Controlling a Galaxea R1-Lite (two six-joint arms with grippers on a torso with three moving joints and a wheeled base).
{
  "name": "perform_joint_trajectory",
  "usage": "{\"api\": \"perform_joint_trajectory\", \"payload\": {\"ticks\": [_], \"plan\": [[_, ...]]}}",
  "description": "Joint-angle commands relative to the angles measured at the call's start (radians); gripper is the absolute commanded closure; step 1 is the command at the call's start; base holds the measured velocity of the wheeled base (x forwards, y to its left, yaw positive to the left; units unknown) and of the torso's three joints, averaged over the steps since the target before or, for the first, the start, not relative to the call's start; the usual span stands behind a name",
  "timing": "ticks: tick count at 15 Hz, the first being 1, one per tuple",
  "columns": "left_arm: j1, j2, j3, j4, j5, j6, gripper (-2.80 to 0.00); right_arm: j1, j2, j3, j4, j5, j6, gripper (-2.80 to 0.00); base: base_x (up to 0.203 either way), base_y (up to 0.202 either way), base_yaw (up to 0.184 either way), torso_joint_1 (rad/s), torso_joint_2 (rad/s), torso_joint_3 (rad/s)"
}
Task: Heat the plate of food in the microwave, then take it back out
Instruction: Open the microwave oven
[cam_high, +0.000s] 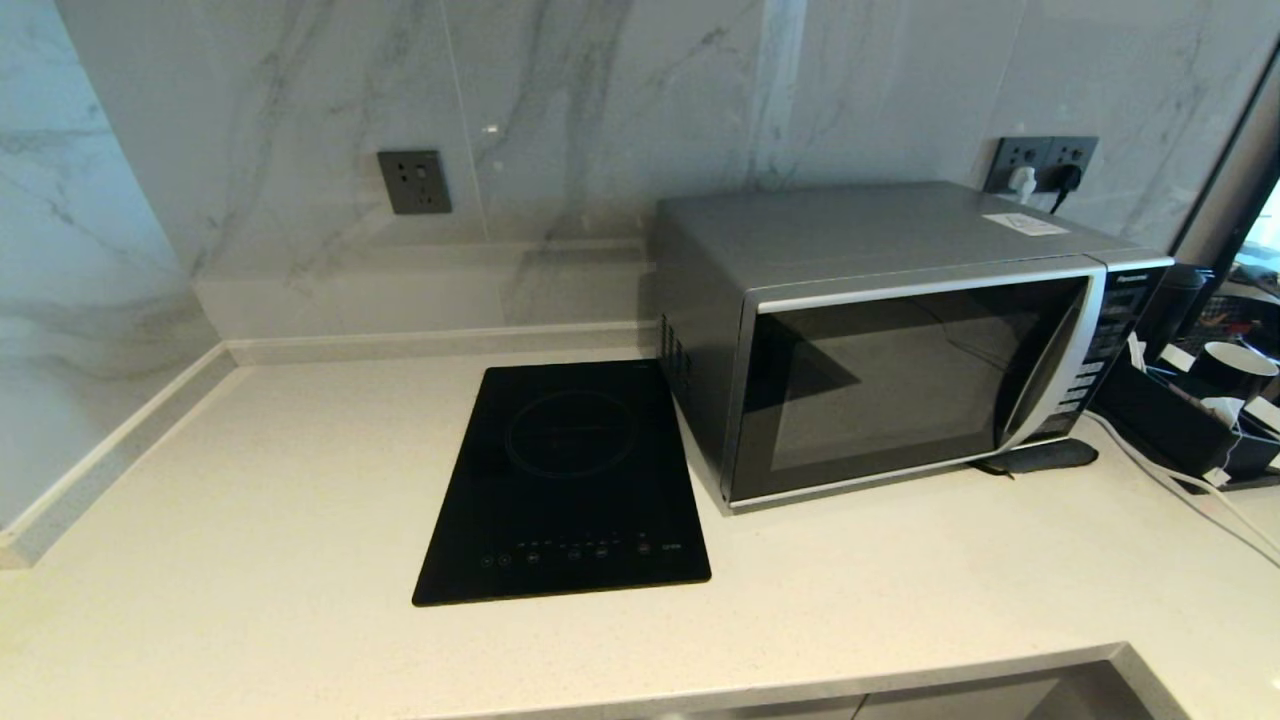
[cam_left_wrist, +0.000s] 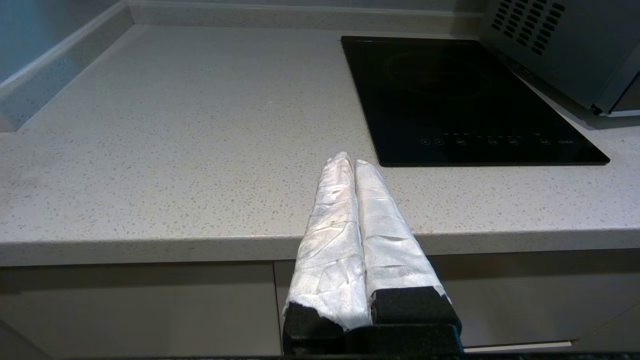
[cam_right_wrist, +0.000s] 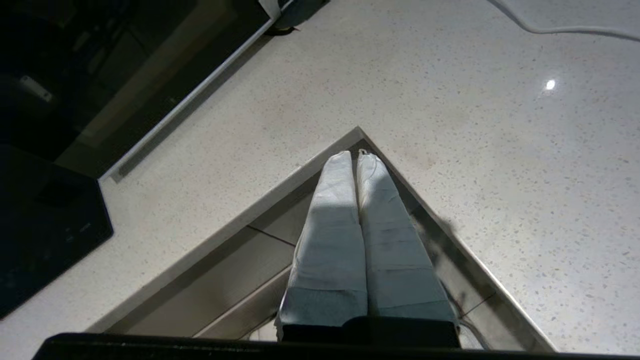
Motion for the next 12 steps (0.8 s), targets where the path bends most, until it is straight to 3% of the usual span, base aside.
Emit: {"api": "perform_joint_trajectory", "payload": {"ticks": [1, 3, 5, 7, 8, 10, 12], "plan": [[0.000, 0.001, 0.000, 0.000, 0.000, 0.000, 0.00, 0.007, 0.164, -0.080, 0.001, -0.001, 0.081, 0.00, 0.000, 0.000, 0.000, 0.000, 0.00, 0.000], [0.000, 0.001, 0.000, 0.000, 0.000, 0.000, 0.00, 0.007, 0.332, -0.210, -0.002, 0.023, 0.183, 0.00, 0.000, 0.000, 0.000, 0.000, 0.00, 0.000], [0.000, 0.001, 0.000, 0.000, 0.000, 0.000, 0.00, -0.013, 0.463, -0.341, -0.004, 0.138, 0.266, 0.00, 0.000, 0.000, 0.000, 0.000, 0.00, 0.000], [0.000, 0.001, 0.000, 0.000, 0.000, 0.000, 0.00, -0.105, 0.565, -0.472, -0.006, 0.353, 0.297, 0.00, 0.000, 0.000, 0.000, 0.000, 0.00, 0.000], [0.000, 0.001, 0.000, 0.000, 0.000, -0.002, 0.00, -0.186, 0.615, -0.542, -0.006, 0.483, 0.300, 0.00, 0.000, 0.000, 0.000, 0.000, 0.00, 0.000], [0.000, 0.001, 0.000, 0.000, 0.000, 0.000, 0.00, -0.340, 0.713, -0.652, -0.007, 0.668, 0.298, 0.00, 0.000, 0.000, 0.000, 0.000, 0.00, 0.000], [0.000, 0.001, 0.000, 0.000, 0.000, 0.000, 0.00, -0.480, 0.803, -0.689, -0.008, 0.874, 0.299, 0.00, 0.000, 0.000, 0.000, 0.000, 0.00, 0.000]]}}
